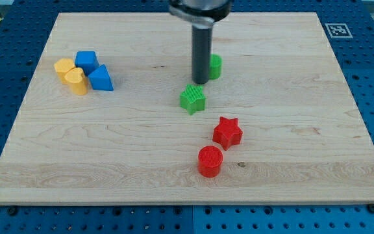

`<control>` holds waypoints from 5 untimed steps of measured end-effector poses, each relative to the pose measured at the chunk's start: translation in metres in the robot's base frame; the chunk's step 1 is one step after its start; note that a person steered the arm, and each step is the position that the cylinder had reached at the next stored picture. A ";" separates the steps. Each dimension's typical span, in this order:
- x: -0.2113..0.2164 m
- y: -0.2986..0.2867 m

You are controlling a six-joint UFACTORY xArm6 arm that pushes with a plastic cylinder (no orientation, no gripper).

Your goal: Put the red star parallel to green star

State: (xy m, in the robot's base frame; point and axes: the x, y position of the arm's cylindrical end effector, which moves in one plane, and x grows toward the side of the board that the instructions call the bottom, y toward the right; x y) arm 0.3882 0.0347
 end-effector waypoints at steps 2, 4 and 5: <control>0.032 0.081; 0.129 0.126; 0.184 0.106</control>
State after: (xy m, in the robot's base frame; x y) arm 0.5722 0.1406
